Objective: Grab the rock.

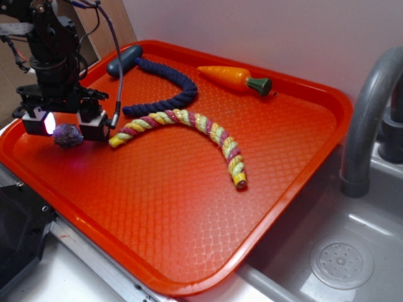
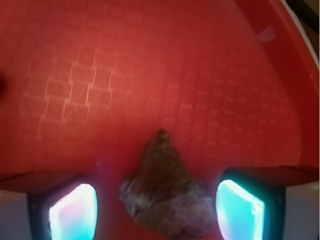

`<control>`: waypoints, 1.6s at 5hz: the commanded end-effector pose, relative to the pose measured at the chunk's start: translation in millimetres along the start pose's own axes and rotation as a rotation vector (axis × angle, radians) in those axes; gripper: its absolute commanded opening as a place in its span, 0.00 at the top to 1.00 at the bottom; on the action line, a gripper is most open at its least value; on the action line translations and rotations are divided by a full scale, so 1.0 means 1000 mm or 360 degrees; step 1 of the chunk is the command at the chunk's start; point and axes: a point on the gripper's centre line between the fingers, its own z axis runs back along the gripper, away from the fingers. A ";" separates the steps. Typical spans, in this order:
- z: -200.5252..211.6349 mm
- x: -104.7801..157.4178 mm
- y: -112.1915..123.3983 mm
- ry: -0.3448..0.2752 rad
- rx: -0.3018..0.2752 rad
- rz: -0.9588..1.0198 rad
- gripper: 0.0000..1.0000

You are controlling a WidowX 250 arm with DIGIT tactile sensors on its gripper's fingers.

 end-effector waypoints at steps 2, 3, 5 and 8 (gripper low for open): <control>-0.002 0.009 0.013 -0.0021 0.0046 0.0053 0.00; -0.007 0.017 0.017 -0.0018 0.0055 0.0093 1.00; -0.004 0.006 0.014 -0.0041 0.0056 0.0040 1.00; 0.136 -0.005 -0.036 -0.0266 -0.0484 -0.0539 1.00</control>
